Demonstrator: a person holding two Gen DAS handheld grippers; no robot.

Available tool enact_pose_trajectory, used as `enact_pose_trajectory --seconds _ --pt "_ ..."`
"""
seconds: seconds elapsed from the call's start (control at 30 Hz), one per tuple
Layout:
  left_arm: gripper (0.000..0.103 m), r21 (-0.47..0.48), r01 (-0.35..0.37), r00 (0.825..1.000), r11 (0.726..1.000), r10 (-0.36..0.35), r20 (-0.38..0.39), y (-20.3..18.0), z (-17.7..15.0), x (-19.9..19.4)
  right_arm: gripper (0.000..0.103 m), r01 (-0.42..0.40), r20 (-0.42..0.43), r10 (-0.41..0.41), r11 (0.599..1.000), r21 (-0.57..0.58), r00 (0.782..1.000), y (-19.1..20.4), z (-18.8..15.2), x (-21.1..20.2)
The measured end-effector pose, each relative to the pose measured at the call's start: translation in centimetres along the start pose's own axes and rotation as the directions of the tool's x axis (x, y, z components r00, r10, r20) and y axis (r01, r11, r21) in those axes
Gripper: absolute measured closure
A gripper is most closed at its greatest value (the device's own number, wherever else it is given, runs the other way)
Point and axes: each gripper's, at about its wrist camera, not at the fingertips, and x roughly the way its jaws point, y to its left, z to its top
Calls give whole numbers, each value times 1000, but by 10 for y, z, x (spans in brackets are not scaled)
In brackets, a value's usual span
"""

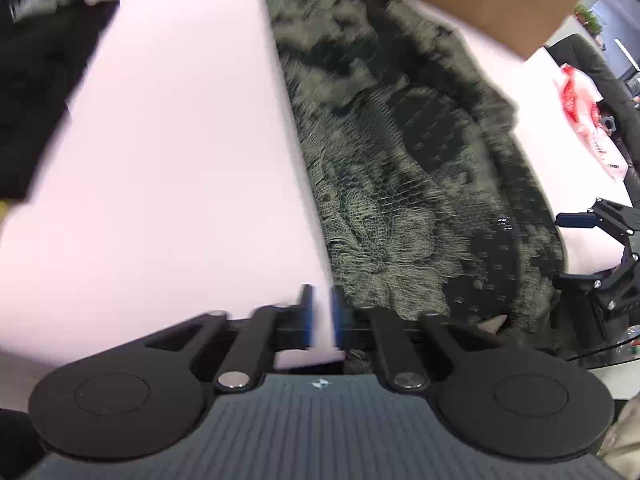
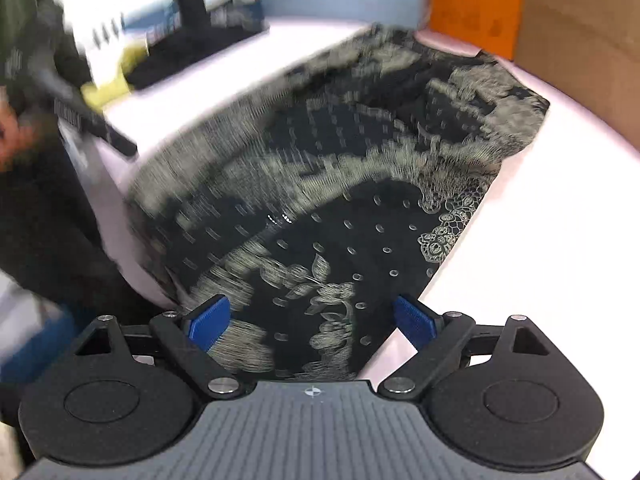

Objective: Fold clothes

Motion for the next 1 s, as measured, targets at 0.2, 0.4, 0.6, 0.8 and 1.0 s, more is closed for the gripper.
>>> enact_pose_trajectory --seconds 0.2,0.4,0.6,0.8,1.0 --pt "0 142 -9 1000 990 8 4 -36 -75 5 10 -195 74 181 936 293 981 -29 -62 -37" --pt "0 -161 112 989 980 -126 -79 16 -103 80 10 -211 95 188 892 400 978 -31 -104 -14" --pt "0 -267 324 945 908 -326 38 30 -80 113 22 -245 122 212 830 502 970 -39 -95 34" --pt "34 -329 472 869 818 -494 18 28 -83 117 68 -331 85 336 795 507 938 -37 -89 43" --pt "61 -419 445 869 792 -495 -12 51 -93 92 97 -339 88 349 773 536 933 -41 -92 26"
